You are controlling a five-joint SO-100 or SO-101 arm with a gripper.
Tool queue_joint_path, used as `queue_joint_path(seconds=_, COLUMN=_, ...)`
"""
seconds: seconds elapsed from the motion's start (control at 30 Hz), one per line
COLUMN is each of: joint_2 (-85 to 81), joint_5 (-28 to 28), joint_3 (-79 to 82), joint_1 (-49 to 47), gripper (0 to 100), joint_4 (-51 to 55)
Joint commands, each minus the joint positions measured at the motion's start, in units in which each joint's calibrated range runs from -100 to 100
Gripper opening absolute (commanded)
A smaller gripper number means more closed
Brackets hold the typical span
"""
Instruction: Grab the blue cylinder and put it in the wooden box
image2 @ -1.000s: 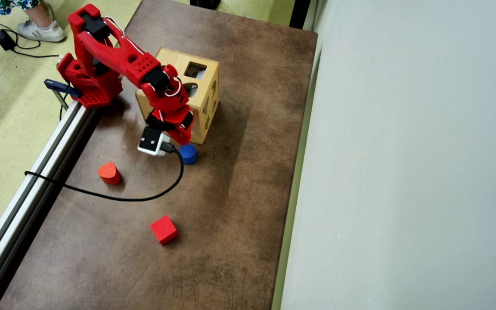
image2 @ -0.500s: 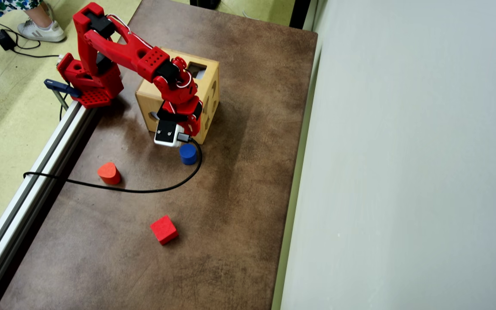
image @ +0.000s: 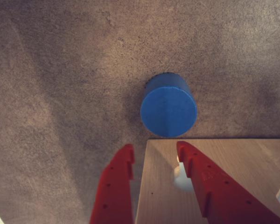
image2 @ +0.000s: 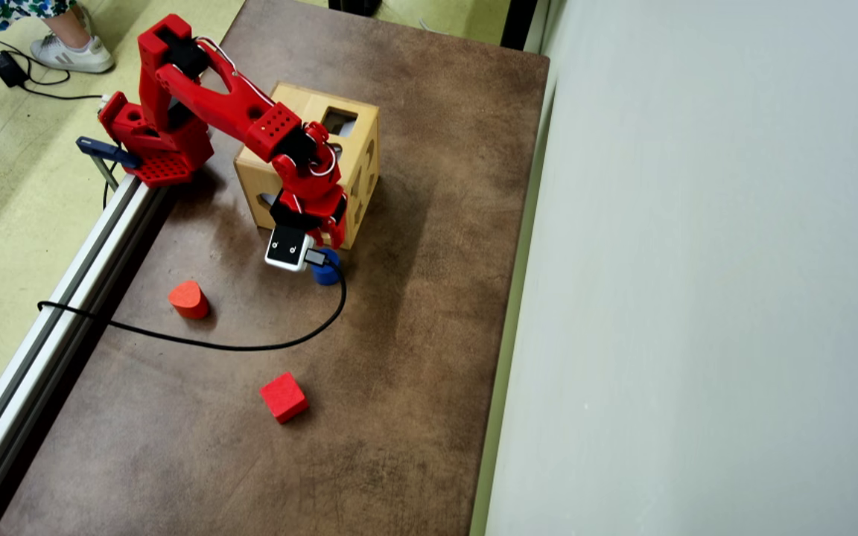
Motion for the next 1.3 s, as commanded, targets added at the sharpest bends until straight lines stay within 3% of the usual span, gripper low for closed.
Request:
queue_joint_path(seconds=0.0, joint_2=-0.51, joint_5=-0.05, joint_3=-2.17, joint_1=-0.14, gripper=20, joint_4=2.4)
queue_joint_path(seconds=0.13, joint_2=-0.94, joint_5=-0.2, joint_3=-2.26, joint_1=-0.14, gripper=26, joint_4=6.43)
queue_joint_path(seconds=1.27, joint_2=-0.34, joint_5=0.24, joint_3=-2.17, joint_1=3.95, gripper=33, joint_4=6.83)
